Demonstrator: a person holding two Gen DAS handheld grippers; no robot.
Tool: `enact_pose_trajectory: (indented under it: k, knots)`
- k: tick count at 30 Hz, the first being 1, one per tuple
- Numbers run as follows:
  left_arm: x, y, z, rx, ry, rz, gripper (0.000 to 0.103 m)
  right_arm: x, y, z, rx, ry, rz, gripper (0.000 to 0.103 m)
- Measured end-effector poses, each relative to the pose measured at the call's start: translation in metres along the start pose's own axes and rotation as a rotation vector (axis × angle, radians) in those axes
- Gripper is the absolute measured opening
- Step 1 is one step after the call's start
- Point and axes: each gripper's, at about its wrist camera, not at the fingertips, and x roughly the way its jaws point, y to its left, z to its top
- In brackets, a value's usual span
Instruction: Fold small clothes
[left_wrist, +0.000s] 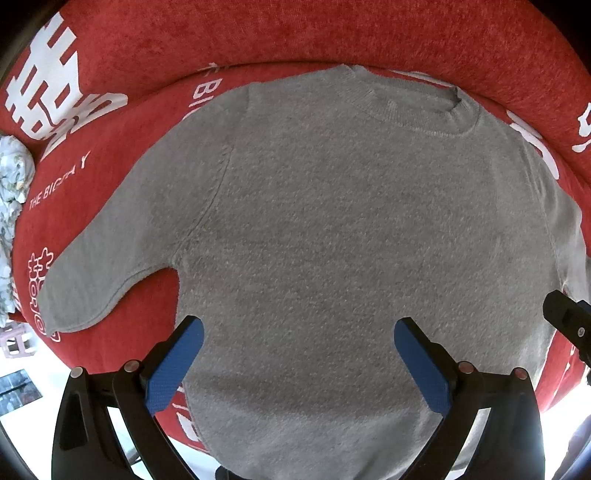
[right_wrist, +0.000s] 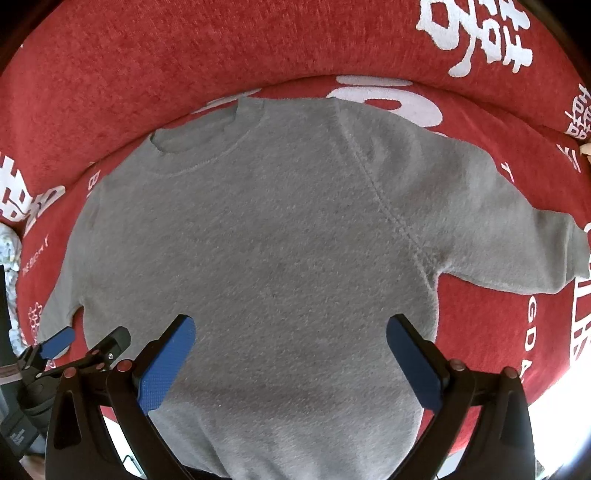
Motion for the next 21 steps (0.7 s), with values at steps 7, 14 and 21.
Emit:
enact_pose_trajectory:
  k: [7,14,21]
  knots:
    - [-0.0014,0.0008,0.0017,-0.007,0.000,0.009,0.103,0.0003,0.0007,-0.0007,-0.002,-0.004,-0.016,0.103]
    - [-0.0019,0.0005,0.0026,-0.007,-0.028,0.029,0.103,-0.0011,0.0043,0.0005,-0.012,-0.006,-0.025,0.103]
    - [-0.0041,0.0041,0.0019,-0.005,-0.048,0.008,0.103,-0.0002,0.0093,0.0004,-0.015,0.016,-0.028,0.103]
